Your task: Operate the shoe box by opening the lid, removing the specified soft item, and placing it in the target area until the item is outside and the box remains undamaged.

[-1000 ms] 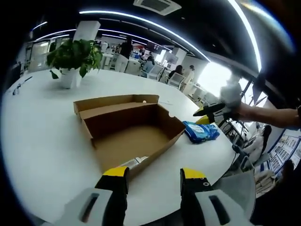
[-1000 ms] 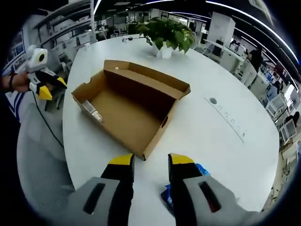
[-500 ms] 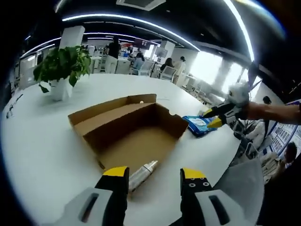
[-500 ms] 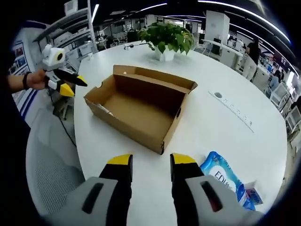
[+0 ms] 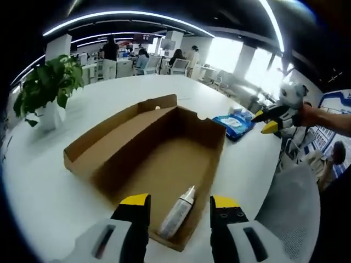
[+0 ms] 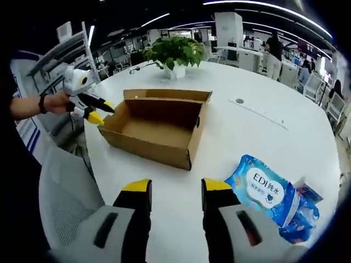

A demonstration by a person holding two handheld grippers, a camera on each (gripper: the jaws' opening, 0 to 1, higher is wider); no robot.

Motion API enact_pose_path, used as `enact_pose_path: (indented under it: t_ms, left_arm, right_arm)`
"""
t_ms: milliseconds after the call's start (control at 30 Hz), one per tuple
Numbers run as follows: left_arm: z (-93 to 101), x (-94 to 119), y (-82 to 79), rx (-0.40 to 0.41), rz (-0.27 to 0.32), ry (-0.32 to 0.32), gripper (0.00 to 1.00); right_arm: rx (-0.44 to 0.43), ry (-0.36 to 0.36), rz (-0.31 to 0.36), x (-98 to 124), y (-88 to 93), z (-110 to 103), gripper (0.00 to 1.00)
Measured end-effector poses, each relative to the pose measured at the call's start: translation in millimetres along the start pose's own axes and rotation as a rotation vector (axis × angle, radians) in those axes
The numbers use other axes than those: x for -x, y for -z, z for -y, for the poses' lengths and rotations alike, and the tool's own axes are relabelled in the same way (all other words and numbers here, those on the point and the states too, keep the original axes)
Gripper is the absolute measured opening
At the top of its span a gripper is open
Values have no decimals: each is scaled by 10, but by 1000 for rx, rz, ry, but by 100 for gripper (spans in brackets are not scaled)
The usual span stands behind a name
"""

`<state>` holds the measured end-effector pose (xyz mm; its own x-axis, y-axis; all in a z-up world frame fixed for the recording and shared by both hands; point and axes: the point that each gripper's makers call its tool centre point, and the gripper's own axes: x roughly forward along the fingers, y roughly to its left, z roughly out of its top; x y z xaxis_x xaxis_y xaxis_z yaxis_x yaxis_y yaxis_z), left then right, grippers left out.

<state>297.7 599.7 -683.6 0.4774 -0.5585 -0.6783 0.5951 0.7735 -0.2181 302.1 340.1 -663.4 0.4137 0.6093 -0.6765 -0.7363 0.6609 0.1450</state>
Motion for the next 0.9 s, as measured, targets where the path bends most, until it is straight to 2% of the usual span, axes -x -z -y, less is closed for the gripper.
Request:
enact_pose_path:
  t_ms: [200, 333, 567, 700, 900]
  left_arm:
    - [-35, -180, 100, -50, -92, 34, 44]
    - [-113, -286, 123, -67, -129, 41, 44]
    - [-148, -445, 168, -116, -197, 84, 44]
    - [-112, -518, 197, -151, -232, 120, 45]
    - [-83, -549, 290, -315, -325, 166, 41]
  right_arm:
    - [-66, 24, 32, 173, 113, -42, 34]
    - [-93, 44, 32, 277, 241, -69, 35]
    - [-179, 71, 64, 427, 394, -80, 35]
    - [-195, 82, 62, 475, 473, -115, 36]
    - [-226, 97, 75, 533, 516, -110, 35]
